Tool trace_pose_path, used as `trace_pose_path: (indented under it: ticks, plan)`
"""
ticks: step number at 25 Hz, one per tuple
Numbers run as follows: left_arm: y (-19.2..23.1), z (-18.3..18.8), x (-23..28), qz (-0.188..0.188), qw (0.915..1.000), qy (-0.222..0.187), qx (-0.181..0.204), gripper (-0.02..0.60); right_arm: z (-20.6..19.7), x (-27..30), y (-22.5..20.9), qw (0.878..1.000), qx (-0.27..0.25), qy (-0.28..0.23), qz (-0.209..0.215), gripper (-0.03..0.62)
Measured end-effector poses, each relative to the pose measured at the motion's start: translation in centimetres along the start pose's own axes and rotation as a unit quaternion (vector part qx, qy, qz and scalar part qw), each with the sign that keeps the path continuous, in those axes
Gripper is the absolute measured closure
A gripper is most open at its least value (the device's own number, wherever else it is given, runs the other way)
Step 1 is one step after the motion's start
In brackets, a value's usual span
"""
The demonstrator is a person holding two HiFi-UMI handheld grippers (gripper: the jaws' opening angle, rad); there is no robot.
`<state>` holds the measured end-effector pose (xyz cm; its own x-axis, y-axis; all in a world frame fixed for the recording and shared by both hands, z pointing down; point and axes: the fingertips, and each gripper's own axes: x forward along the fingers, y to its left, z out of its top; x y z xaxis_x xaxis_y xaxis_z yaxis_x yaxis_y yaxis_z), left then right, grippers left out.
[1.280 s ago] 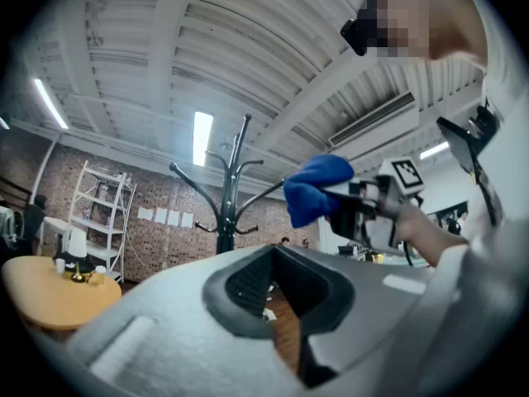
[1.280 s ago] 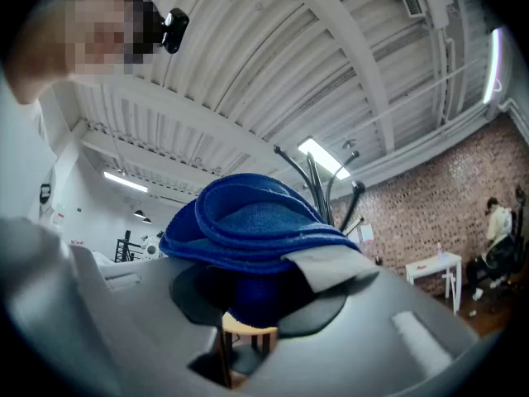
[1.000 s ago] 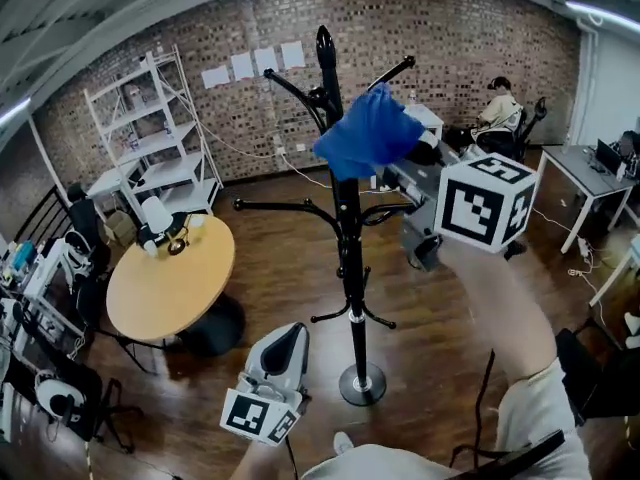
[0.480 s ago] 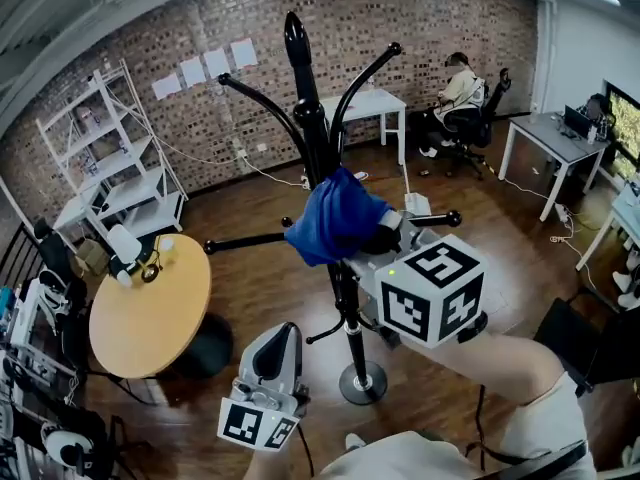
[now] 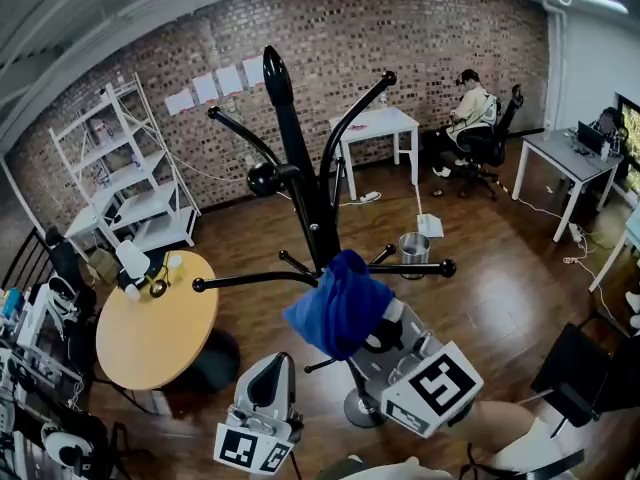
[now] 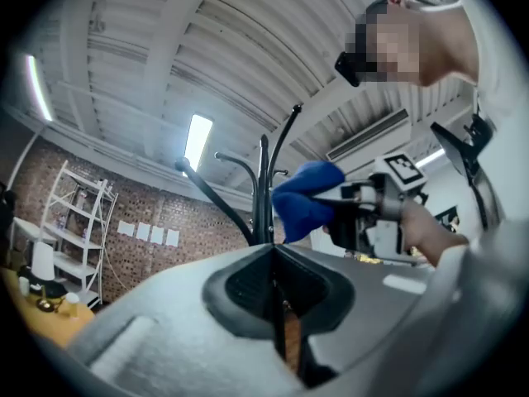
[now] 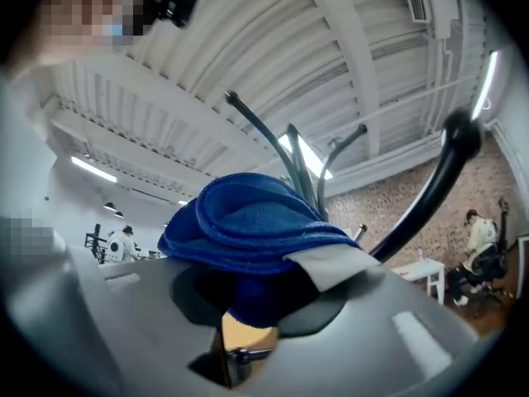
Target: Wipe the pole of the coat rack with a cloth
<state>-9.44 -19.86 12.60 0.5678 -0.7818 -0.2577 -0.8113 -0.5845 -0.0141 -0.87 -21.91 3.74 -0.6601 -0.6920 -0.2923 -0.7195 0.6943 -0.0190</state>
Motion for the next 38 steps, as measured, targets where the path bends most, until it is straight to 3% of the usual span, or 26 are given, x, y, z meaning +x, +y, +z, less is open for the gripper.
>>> trace_pose_path:
  ticks: [2,5,8,13,17,20,22,25,28,32,35,37,38]
  plan:
    - [0.6,-0.5,-0.3,-0.002,0.9999,0.006,0.009,0.579,1.2,-2.0,3.4,0.999,-0.015,-0.037,0.022,0.49]
    - [2.5,-1.4,0.2,-0.03,0.9994,0.019,0.003,0.579,-2.1,-1.6,5.6,1.0,-0.005,0.006,0.025,0.49]
    - [5.1,-1.4,0.9,-0.068,0.9976,0.006,-0.01,0.579,-3.4,2.0,6.2,0.999,0.006,0.035,0.025,0.49]
    - [8.0,-1.8,1.3,-0.153,0.9879,-0.004,-0.027,0.579,2.6,6.8,4.6,0.994,-0.076,0.017,-0.073,0.49]
    - [12.3,-3.0,0.0,-0.18,0.9823,0.004,-0.053,0.579,7.0,11.6,1.5,0.967,-0.209,0.015,-0.146,0.49]
    - [12.9,-4.7,-0.1,-0.225,0.9702,0.025,-0.087,0.579,6.9,12.4,-1.4,0.957,-0.199,0.04,-0.208,0.49]
    - [12.2,-4.9,0.1,-0.254,0.961,0.029,-0.105,0.579,4.5,11.7,-2.9,0.951,-0.178,0.078,-0.24,0.49]
    - [11.5,-4.5,-0.2,-0.273,0.9548,0.021,-0.115,0.579,-0.9,10.2,-4.1,0.945,-0.138,0.12,-0.272,0.49]
    - [11.3,-4.9,-0.4,-0.286,0.9496,0.026,-0.126,0.579,-3.9,9.4,-4.6,0.939,-0.112,0.121,-0.3,0.491]
    - [11.0,-5.2,-0.6,-0.308,0.9416,0.035,-0.132,0.579,-1.2,8.9,-2.9,0.944,-0.118,0.063,-0.302,0.49]
    - [11.1,-5.4,-0.2,-0.304,0.9434,0.034,-0.129,0.579,0.5,6.9,2.7,0.949,-0.155,-0.002,-0.274,0.49]
    - [11.5,-5.5,0.0,-0.299,0.9448,0.037,-0.129,0.579,-3.2,5.6,7.3,0.958,-0.145,-0.027,-0.246,0.491]
    - [12.0,-5.7,0.0,-0.296,0.9459,0.041,-0.127,0.579,-7.3,5.0,8.8,0.963,-0.135,0.003,-0.235,0.491]
